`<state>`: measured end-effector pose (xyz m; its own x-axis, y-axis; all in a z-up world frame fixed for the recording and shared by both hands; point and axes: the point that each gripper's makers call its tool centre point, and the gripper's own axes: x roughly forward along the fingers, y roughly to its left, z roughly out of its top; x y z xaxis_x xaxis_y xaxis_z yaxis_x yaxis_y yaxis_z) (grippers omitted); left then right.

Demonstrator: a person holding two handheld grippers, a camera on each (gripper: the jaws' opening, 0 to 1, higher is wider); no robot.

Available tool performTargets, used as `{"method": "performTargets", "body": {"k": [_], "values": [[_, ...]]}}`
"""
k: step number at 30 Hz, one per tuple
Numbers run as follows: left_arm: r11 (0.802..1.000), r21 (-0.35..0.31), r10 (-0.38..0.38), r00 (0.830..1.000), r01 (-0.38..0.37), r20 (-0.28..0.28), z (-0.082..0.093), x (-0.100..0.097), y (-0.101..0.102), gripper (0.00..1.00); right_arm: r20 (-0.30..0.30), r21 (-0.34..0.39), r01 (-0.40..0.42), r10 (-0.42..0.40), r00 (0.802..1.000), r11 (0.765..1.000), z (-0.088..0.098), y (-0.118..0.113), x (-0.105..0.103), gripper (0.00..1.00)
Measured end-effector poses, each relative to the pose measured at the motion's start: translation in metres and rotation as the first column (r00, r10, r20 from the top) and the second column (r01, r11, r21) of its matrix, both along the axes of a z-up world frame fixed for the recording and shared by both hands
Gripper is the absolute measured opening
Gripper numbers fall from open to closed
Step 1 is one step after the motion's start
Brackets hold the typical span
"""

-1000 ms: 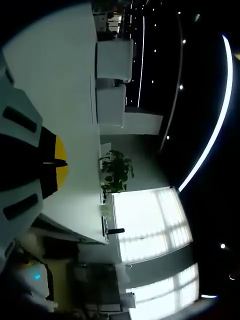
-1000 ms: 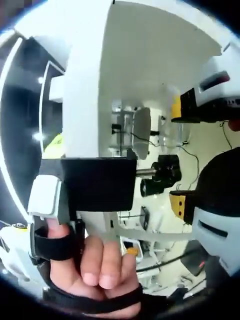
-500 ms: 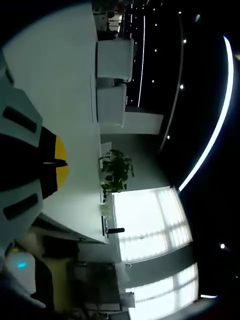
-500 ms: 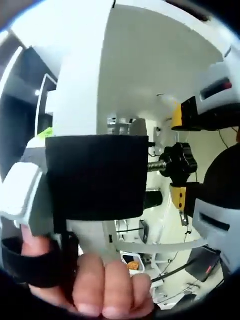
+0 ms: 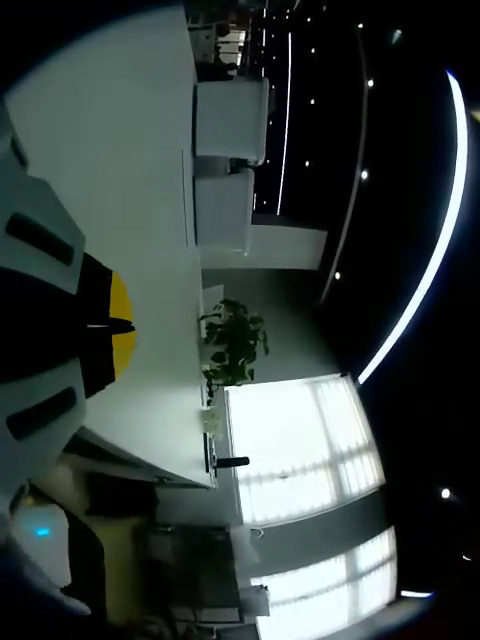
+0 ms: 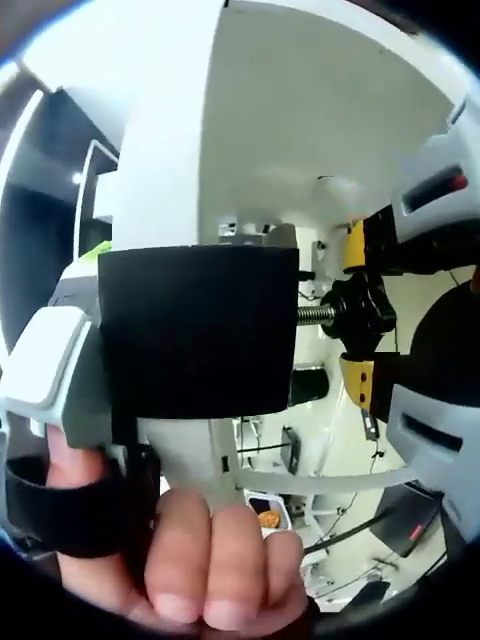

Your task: Clamp the fixed fixture on the desktop, loosen the retaining clip, secure it to the edge of the desk, and tighten the retaining clip.

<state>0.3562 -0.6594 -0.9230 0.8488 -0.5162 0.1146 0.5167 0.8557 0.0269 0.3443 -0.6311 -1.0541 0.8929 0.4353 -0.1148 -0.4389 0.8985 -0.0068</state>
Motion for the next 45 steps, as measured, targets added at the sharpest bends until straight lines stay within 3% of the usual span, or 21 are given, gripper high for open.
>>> {"method": "performTargets", "body": {"k": [4, 11, 14, 16, 19, 28, 30, 36, 42, 45], "values": [[1.0, -0.002, 0.001, 1.0, -0.001, -0.005, 0.0, 0.0, 0.0, 0.01, 0.002, -0.004, -0.096, 0.096, 0.995, 0.995, 0.0, 0.003, -0.001, 0.27], [1.0, -0.003, 0.01, 1.0, -0.01, -0.011, -0.001, 0.001, 0.002, 0.01, 0.007, -0.051, -0.276, 0.277, 0.961, 0.96, -0.001, 0.009, -0.003, 0.27], [1.0, -0.003, 0.011, 1.0, -0.011, -0.012, -0.001, 0.002, 0.002, 0.01, -0.007, -0.041, -0.371, 0.371, 0.929, 0.928, -0.001, 0.014, -0.007, 0.27], [1.0, -0.003, 0.013, 1.0, -0.013, -0.011, -0.001, 0.002, 0.002, 0.01, 0.006, -0.085, -0.425, 0.427, 0.904, 0.901, -0.001, 0.015, -0.007, 0.27], [1.0, -0.003, 0.013, 1.0, -0.013, -0.012, -0.001, 0.002, 0.002, 0.01, -0.004, -0.085, -0.508, 0.51, 0.86, 0.857, -0.001, 0.016, -0.01, 0.27], [1.0, 0.005, 0.015, 1.0, -0.015, -0.018, -0.002, 0.003, 0.003, 0.01, -0.021, -0.083, -0.629, 0.63, 0.776, 0.773, -0.003, 0.022, -0.01, 0.27], [1.0, 0.005, 0.02, 1.0, -0.02, -0.021, -0.002, 0.006, 0.004, 0.01, 0.001, -0.109, -0.65, 0.654, 0.756, 0.752, -0.002, 0.023, -0.012, 0.27], [1.0, 0.007, 0.026, 0.999, -0.026, -0.018, -0.002, 0.008, 0.005, 0.01, 0.016, -0.121, -0.665, 0.671, 0.741, 0.737, -0.003, 0.024, -0.013, 0.27], [1.0, 0.006, 0.025, 1.0, -0.025, -0.019, -0.002, 0.008, 0.005, 0.01, 0.012, -0.102, -0.662, 0.666, 0.746, 0.743, -0.002, 0.023, -0.014, 0.27], [1.0, 0.006, 0.025, 1.0, -0.025, -0.019, -0.002, 0.007, 0.005, 0.01, -0.001, -0.103, -0.648, 0.651, 0.759, 0.755, -0.002, 0.024, -0.015, 0.28]]}}
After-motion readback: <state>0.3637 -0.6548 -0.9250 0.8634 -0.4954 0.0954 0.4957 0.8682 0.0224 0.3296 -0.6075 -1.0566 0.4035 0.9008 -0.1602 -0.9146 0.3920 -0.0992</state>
